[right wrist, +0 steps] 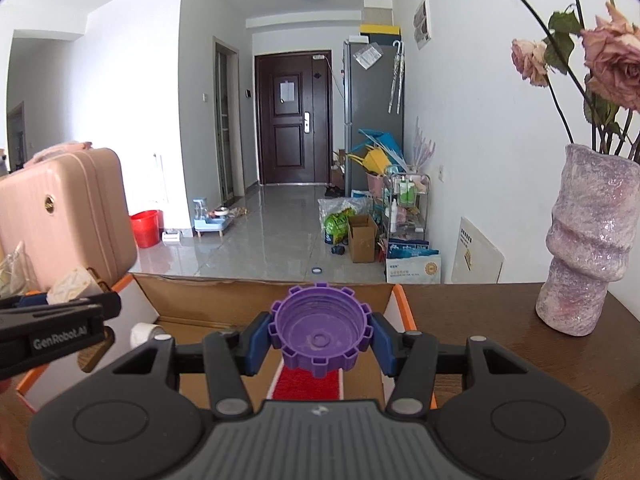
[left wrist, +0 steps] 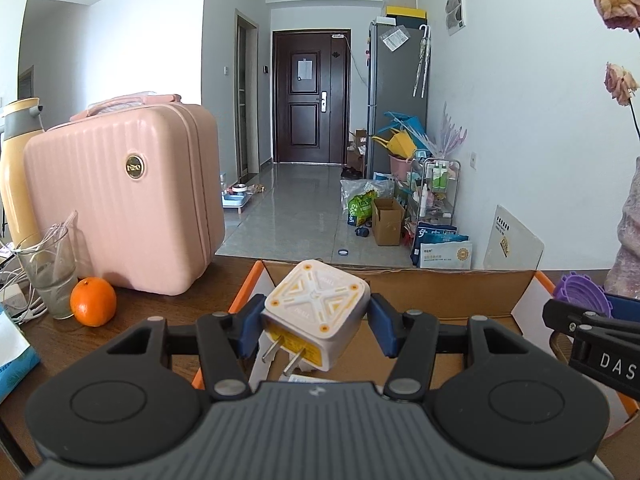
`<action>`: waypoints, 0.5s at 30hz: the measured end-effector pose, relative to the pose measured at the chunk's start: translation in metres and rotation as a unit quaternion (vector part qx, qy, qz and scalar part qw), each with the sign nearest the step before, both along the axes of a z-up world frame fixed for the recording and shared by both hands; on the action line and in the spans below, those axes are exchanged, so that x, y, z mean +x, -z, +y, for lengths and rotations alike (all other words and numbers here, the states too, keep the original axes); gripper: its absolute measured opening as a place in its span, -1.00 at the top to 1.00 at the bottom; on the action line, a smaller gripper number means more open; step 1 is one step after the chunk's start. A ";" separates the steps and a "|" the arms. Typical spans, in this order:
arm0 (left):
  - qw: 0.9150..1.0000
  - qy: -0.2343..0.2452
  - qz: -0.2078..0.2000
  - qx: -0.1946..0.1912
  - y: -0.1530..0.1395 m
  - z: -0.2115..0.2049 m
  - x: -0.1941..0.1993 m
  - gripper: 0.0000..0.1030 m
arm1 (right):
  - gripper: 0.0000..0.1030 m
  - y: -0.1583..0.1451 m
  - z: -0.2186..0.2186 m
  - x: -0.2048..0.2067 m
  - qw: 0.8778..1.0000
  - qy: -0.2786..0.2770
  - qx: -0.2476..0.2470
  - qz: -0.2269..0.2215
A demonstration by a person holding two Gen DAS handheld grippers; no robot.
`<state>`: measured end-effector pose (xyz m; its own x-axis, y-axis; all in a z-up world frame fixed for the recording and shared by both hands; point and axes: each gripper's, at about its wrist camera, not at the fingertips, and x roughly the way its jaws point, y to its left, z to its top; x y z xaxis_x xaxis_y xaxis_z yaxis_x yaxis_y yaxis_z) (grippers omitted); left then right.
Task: Organize rigid objects
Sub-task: 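Open both tools to drop the purple cap and plug adapter into the box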
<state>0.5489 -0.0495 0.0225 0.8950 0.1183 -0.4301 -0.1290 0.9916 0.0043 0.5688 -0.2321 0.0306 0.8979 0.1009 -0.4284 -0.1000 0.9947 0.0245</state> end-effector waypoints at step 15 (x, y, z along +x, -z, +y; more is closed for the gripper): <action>1.000 -0.002 0.018 0.023 0.010 0.008 0.015 -1.00 | -0.90 0.013 -0.002 0.011 0.999 -0.003 0.001 0.034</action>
<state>0.5643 -0.0416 0.0129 0.8780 0.1432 -0.4567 -0.1328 0.9896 0.0548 0.5802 -0.2337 0.0172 0.8664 0.1067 -0.4877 -0.1038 0.9940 0.0329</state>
